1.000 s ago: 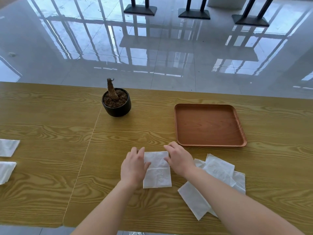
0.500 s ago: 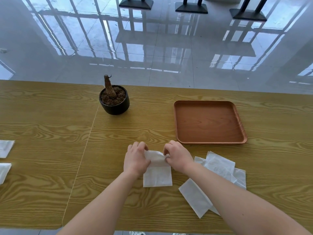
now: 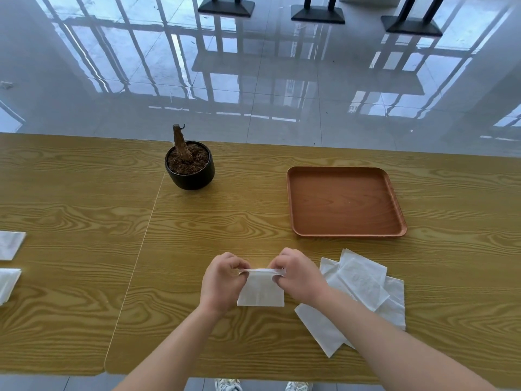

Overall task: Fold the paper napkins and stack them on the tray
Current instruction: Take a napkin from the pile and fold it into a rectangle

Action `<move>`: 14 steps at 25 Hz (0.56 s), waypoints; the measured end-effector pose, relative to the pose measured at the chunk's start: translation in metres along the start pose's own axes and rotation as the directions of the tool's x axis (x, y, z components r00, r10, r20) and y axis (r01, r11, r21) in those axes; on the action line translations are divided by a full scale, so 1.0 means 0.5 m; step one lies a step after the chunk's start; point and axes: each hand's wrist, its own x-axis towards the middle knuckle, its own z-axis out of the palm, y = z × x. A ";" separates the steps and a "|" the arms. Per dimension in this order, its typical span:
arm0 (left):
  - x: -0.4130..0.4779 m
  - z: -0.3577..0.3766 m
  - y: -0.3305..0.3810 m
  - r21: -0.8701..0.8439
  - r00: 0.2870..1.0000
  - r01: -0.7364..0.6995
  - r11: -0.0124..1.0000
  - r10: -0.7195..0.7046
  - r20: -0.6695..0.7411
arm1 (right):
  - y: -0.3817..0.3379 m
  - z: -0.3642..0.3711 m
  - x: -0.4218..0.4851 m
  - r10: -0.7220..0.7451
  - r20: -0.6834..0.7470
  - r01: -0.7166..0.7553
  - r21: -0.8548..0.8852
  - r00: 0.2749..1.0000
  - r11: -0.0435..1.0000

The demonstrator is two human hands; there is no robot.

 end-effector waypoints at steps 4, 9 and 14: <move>-0.044 0.006 -0.021 0.106 0.997 -0.075 0.992 0.073 0.019 | 0.000 0.020 -0.040 -0.110 -0.012 0.109 -0.102 0.994 0.989; -0.079 0.002 -0.044 0.326 0.936 -0.352 0.877 0.340 0.094 | 0.006 0.039 -0.076 -0.194 0.016 0.193 -0.177 0.981 0.965; -0.096 -0.002 -0.057 0.468 0.909 -0.415 0.780 0.379 0.174 | 0.008 0.040 -0.097 -0.218 -0.012 0.213 -0.174 0.976 0.961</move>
